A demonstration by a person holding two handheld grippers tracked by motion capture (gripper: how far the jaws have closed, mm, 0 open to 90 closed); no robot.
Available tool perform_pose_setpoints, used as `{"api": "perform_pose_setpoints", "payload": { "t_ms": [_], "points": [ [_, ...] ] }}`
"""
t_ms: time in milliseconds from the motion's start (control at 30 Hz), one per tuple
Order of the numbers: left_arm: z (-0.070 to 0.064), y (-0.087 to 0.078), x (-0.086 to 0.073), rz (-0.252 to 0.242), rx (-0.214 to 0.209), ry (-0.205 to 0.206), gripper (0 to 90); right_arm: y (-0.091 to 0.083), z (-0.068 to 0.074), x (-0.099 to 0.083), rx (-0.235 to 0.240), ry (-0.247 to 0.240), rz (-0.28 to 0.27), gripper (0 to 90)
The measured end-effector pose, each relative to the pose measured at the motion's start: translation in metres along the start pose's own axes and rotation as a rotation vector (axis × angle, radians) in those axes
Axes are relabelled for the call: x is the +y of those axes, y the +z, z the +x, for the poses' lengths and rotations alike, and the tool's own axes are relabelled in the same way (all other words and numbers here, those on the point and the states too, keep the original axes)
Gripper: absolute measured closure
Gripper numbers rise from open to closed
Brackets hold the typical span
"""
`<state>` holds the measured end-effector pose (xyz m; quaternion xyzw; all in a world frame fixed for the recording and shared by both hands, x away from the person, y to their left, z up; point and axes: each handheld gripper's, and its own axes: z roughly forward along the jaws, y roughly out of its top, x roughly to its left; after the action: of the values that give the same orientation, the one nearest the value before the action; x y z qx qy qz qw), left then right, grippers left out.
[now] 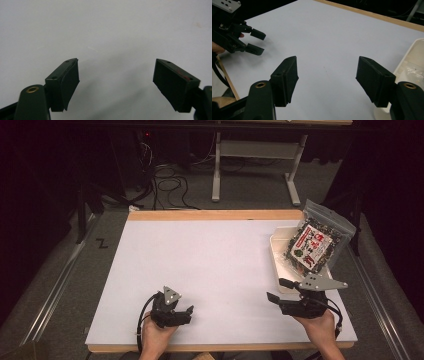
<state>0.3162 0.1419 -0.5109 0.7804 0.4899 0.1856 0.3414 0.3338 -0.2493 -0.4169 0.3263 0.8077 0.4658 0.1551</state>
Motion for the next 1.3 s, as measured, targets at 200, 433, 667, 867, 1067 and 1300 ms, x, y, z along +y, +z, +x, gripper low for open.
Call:
{"api": "perform_pose_setpoints", "payload": {
  "t_ms": [200, 433, 667, 867, 1067, 1300],
  "points": [
    [0.001, 0.0, 0.0, 0.0, 0.0, -0.004, 21.5, 0.01, 0.001, -0.005, -0.001, 0.0, 0.021, 34.6],
    [0.001, -0.001, -0.001, -0.001, 0.0, -0.006, 21.5, 0.02, 0.001, -0.009, 0.001, 0.003, 0.033, 35.4],
    [0.0, 0.0, 0.0, 0.001, -0.001, 0.0, 21.5, 0.03, 0.002, -0.011, 0.003, -0.001, 0.05, 35.6],
    [0.001, -0.001, -0.001, 0.002, -0.002, -0.005, 21.5, 0.042, 0.003, -0.014, 0.001, -0.007, 0.086, 35.9],
    [0.001, -0.001, -0.001, 0.001, -0.002, -0.005, 21.5, 0.053, 0.0, -0.013, 0.003, 0.005, 0.109, 36.2],
    [0.001, -0.001, -0.001, 0.001, -0.003, -0.001, 21.5, 0.061, -0.001, -0.018, -0.015, 0.007, 0.125, 36.7]
  ]
}}
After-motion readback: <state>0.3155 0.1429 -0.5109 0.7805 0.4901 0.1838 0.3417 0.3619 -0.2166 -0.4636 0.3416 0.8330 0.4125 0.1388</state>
